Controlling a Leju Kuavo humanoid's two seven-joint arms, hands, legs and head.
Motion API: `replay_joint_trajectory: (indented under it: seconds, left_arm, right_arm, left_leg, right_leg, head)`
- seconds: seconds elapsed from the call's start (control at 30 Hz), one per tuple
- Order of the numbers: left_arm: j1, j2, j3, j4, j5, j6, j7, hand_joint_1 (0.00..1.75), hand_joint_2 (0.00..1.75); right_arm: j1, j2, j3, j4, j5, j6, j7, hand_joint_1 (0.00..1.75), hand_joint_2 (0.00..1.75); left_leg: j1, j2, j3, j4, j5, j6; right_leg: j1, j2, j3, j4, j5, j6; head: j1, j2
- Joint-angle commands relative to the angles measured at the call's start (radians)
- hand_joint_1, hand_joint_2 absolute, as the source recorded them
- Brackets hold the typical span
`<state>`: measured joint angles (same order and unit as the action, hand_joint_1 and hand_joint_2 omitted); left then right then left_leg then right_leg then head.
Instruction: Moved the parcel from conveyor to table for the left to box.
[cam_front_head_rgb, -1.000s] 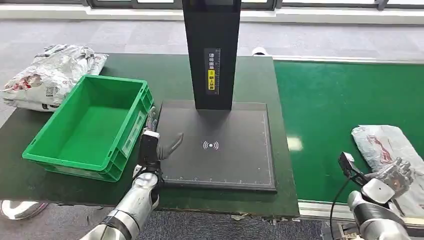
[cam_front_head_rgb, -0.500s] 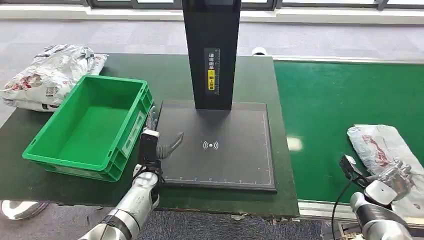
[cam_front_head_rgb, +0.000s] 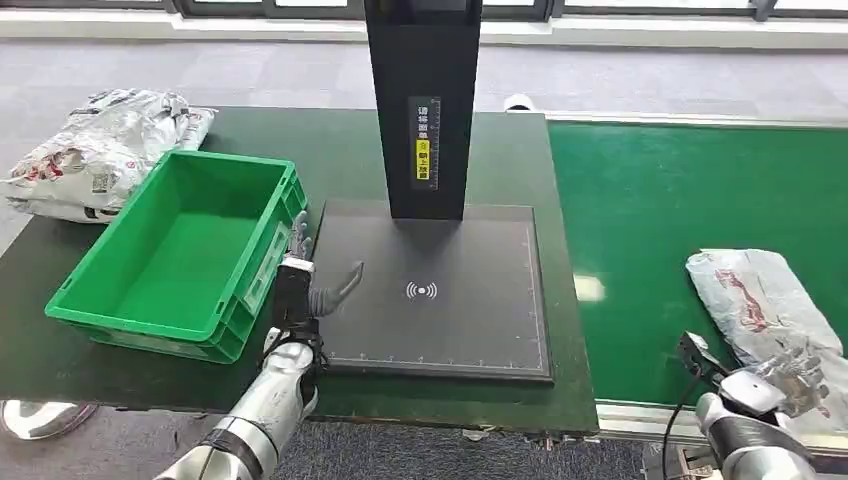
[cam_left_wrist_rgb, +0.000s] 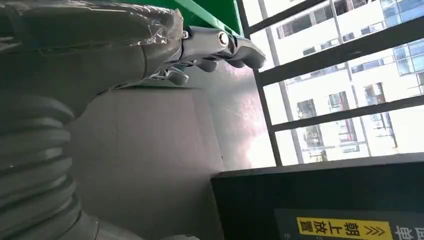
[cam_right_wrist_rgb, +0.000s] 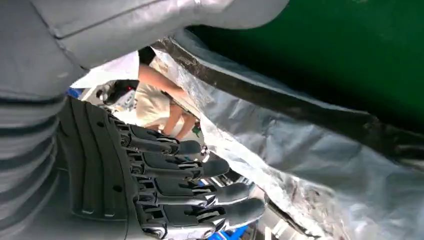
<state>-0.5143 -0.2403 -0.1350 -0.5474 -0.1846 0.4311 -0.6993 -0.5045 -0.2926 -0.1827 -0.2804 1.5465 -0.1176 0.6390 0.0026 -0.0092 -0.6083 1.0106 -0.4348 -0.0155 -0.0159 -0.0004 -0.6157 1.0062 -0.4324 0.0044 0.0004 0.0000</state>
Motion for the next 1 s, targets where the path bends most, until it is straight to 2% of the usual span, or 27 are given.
replay_joint_trajectory:
  seconds: [0.03,0.37,0.47,0.5,0.53,0.57,0.6,0.7,0.87,0.93,0.97,1.0]
  left_arm:
    - [-0.036,0.027,0.045,0.040,0.013,-0.030,0.002,0.00,1.75]
    - [0.002,0.030,0.049,-0.014,0.003,-0.032,0.016,0.00,1.75]
    - [0.007,0.033,0.051,-0.027,-0.002,-0.027,0.023,0.00,1.75]
    - [0.016,0.037,0.059,-0.045,-0.006,-0.012,0.028,0.00,1.75]
    - [0.021,0.041,0.060,-0.056,-0.007,-0.017,0.032,0.00,1.75]
    - [0.032,0.044,0.068,-0.077,-0.012,-0.007,0.038,0.00,1.75]
    - [0.037,0.047,0.070,-0.087,-0.015,-0.012,0.042,0.00,1.75]
    - [0.040,0.047,0.071,-0.094,-0.018,-0.013,0.046,0.00,1.75]
    - [0.041,0.045,0.072,-0.095,-0.021,-0.013,0.049,0.00,1.75]
    - [0.041,0.045,0.072,-0.095,-0.021,-0.013,0.049,0.00,1.75]
    - [0.042,0.044,0.076,-0.097,-0.025,-0.005,0.049,0.00,1.75]
    - [0.045,0.044,0.087,-0.105,-0.027,-0.004,0.054,0.00,1.75]
  right_arm:
    - [0.051,0.065,-0.126,0.032,-0.127,0.042,-0.136,1.75,1.75]
    - [0.032,0.083,-0.134,0.014,-0.104,-0.063,-0.162,1.75,1.75]
    - [0.023,0.096,-0.128,-0.007,-0.087,-0.174,-0.187,1.75,1.75]
    - [0.000,0.125,-0.138,-0.034,-0.105,-0.294,-0.283,1.75,1.75]
    - [-0.019,0.136,-0.134,-0.034,-0.096,-0.280,-0.267,1.75,1.75]
    - [-0.029,0.160,-0.126,-0.067,-0.097,-0.347,-0.320,1.75,1.75]
    - [-0.038,0.169,-0.121,-0.077,-0.091,-0.333,-0.307,1.75,1.75]
    - [-0.032,0.171,-0.119,-0.086,-0.089,-0.330,-0.302,1.75,1.75]
    - [-0.024,0.166,-0.123,-0.086,-0.093,-0.336,-0.310,1.75,1.75]
    - [-0.024,0.166,-0.123,-0.086,-0.093,-0.336,-0.310,1.75,1.75]
    - [-0.023,0.172,-0.126,-0.100,-0.108,-0.388,-0.362,1.75,1.75]
    - [-0.039,0.198,-0.130,-0.130,-0.146,-0.467,-0.466,1.75,1.75]
  left_leg:
    - [0.002,0.001,0.006,-0.002,-0.001,0.000]
    - [0.002,0.003,0.010,-0.003,-0.002,0.004]
    - [0.002,0.003,0.010,-0.001,-0.003,0.004]
    - [0.002,0.005,0.011,-0.002,-0.003,0.004]
    - [0.001,0.005,0.009,-0.001,-0.003,0.004]
    - [0.001,0.005,0.010,-0.001,-0.003,0.004]
    - [0.001,0.011,0.010,-0.001,-0.004,0.004]
    - [0.001,0.012,0.008,-0.001,-0.004,0.004]
    - [0.001,0.001,0.007,0.000,-0.003,0.005]
    - [0.001,0.003,0.008,-0.001,-0.003,0.004]
    - [0.001,0.002,0.007,0.000,-0.003,0.004]
    - [0.001,0.003,0.007,-0.001,-0.003,0.004]
  right_leg:
    - [0.002,0.000,0.007,-0.004,0.000,-0.001]
    - [0.002,0.002,0.014,-0.009,0.001,0.004]
    - [0.002,0.002,0.014,-0.008,0.001,0.004]
    - [0.002,0.004,0.014,-0.009,0.001,0.004]
    - [0.001,0.004,0.012,-0.007,0.001,0.004]
    - [0.001,0.005,0.012,-0.007,0.001,0.004]
    - [0.002,0.010,0.011,-0.007,0.002,0.004]
    - [0.001,0.011,0.008,-0.005,0.002,0.004]
    - [0.001,0.001,0.010,-0.005,0.000,0.005]
    - [0.001,0.003,0.011,-0.006,0.001,0.004]
    - [0.001,0.002,0.010,-0.006,0.001,0.005]
    - [0.001,0.003,0.011,-0.006,0.000,0.005]
  head:
    - [0.000,0.000]
    - [0.000,0.000]
    - [0.000,0.000]
    - [0.000,0.000]
    - [0.000,0.000]
    - [0.000,0.000]
    - [0.000,0.000]
    - [0.000,0.000]
    - [0.000,0.000]
    - [0.000,0.000]
    - [0.000,0.000]
    - [0.000,0.000]
